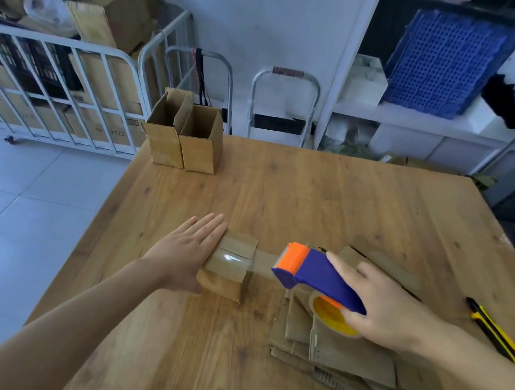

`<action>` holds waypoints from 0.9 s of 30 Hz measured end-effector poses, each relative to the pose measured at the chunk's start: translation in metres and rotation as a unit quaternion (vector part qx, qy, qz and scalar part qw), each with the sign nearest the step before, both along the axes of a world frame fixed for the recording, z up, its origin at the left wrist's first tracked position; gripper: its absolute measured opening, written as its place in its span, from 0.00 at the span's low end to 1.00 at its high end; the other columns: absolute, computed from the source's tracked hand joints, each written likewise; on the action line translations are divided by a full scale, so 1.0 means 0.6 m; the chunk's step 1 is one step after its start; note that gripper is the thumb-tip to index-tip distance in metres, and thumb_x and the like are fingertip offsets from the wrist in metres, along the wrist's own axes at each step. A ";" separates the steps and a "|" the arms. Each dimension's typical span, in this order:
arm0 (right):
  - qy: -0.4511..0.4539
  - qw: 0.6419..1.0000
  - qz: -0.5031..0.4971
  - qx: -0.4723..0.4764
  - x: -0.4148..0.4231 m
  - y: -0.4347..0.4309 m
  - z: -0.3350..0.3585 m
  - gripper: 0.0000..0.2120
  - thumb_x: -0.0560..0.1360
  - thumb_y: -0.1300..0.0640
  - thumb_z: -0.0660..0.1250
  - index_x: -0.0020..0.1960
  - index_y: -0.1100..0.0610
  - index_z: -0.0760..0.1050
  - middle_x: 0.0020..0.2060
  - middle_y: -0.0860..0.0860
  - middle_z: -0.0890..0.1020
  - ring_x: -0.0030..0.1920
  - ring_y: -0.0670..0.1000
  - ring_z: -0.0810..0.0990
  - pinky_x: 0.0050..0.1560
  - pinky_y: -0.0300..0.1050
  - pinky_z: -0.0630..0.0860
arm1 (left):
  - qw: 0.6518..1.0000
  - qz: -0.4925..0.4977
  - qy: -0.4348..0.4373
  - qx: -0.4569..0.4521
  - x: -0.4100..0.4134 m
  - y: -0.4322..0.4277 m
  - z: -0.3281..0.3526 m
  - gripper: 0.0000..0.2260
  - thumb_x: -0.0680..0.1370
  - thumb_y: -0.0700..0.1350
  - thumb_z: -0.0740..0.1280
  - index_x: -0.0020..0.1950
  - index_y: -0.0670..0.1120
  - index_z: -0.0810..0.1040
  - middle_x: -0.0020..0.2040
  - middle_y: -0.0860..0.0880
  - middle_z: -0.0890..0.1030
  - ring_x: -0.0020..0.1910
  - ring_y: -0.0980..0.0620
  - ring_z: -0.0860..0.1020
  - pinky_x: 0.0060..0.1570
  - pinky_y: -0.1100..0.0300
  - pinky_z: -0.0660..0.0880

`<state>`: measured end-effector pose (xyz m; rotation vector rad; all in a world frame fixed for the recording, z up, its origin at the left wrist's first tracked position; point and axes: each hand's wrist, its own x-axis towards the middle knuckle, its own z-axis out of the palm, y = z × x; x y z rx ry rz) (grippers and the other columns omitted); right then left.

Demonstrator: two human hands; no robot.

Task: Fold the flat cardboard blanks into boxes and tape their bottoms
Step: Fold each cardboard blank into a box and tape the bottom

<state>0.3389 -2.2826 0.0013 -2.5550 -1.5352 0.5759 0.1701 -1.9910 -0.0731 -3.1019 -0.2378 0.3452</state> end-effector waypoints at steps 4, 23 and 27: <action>-0.075 0.996 0.044 -0.020 0.005 -0.002 -0.010 0.37 0.77 0.39 0.59 0.77 0.44 0.40 0.46 0.47 0.64 0.44 0.46 0.70 0.47 0.40 0.73 | 0.998 0.006 0.018 -0.052 0.006 0.006 0.000 0.56 0.64 0.80 0.52 0.77 0.46 0.33 0.77 0.51 0.33 0.75 0.54 0.32 0.73 0.56 0.33; -0.109 0.988 0.107 -0.013 0.021 0.012 -0.020 0.34 0.77 0.43 0.59 0.78 0.45 0.47 0.50 0.51 0.68 0.48 0.49 0.70 0.48 0.41 0.71 | 0.977 0.195 -0.010 -0.089 0.059 -0.061 0.004 0.44 0.74 0.72 0.53 0.78 0.42 0.51 0.78 0.40 0.43 0.77 0.43 0.39 0.75 0.47 0.42; -0.109 0.989 0.095 -0.026 0.019 -0.003 -0.023 0.35 0.77 0.45 0.59 0.77 0.43 0.42 0.49 0.51 0.66 0.46 0.50 0.69 0.47 0.41 0.71 | 0.977 0.191 -0.018 -0.092 0.056 -0.062 0.001 0.44 0.73 0.72 0.53 0.78 0.41 0.51 0.78 0.39 0.42 0.77 0.43 0.39 0.75 0.47 0.42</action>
